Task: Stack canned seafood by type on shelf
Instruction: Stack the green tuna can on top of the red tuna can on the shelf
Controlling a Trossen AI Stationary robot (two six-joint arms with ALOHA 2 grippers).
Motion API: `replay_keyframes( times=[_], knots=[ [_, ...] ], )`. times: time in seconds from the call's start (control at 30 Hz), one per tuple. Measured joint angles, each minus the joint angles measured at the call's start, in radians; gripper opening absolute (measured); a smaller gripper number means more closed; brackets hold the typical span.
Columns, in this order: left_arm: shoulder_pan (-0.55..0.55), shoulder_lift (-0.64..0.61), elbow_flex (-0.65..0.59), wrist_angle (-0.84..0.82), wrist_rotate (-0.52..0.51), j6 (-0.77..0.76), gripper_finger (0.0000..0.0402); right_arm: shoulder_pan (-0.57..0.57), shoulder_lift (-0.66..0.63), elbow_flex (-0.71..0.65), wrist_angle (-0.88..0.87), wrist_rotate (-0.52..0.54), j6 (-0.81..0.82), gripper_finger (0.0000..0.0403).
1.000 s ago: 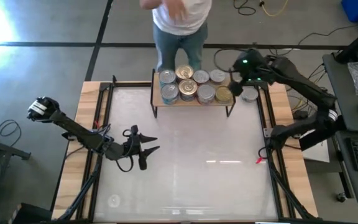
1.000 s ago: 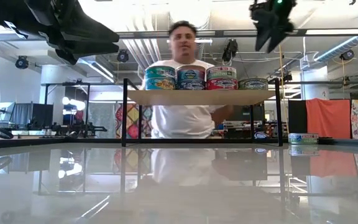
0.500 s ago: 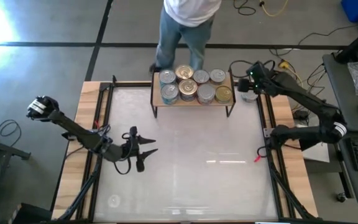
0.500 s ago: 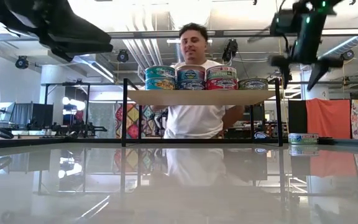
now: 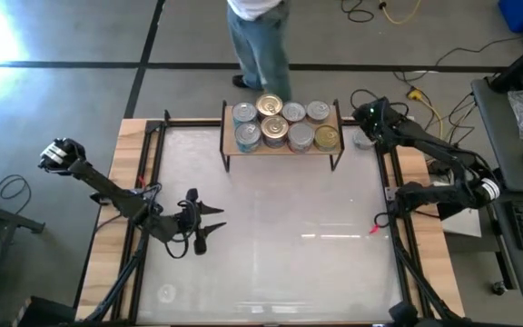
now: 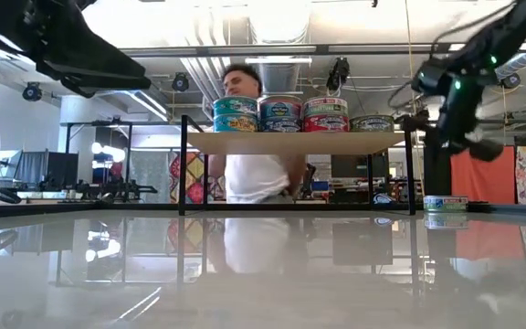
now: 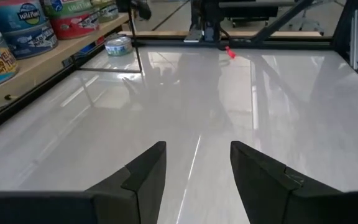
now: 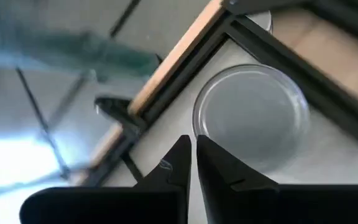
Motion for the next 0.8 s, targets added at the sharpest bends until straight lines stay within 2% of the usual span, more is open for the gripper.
replay_keyframes(
  times=[0.13, 0.23, 0.4, 0.57, 0.8],
  knots=[
    [0.002, -0.001, 0.0, -0.015, 0.002, 0.001, 0.0165, -0.031, 0.037, -0.115, 0.188, -0.006, 0.135, 0.001],
    [0.03, -0.012, 0.0, -0.03, 0.022, 0.013, 0.0165, -0.06, 0.065, -0.172, 0.294, -0.002, 0.177, 0.0009],
    [0.113, -0.049, 0.001, -0.103, 0.127, 0.003, 0.0165, -0.057, 0.106, -0.192, 0.327, 0.044, 0.178, 0.0009],
    [0.154, -0.095, 0.0, -0.191, 0.134, 0.005, 0.0165, 0.007, 0.103, -0.19, 0.285, 0.047, 0.138, 0.0009],
    [0.148, -0.183, 0.0, -0.236, 0.136, 0.006, 0.0165, 0.21, 0.058, -0.187, 0.02, 0.154, 0.327, 0.0009]
  ],
)
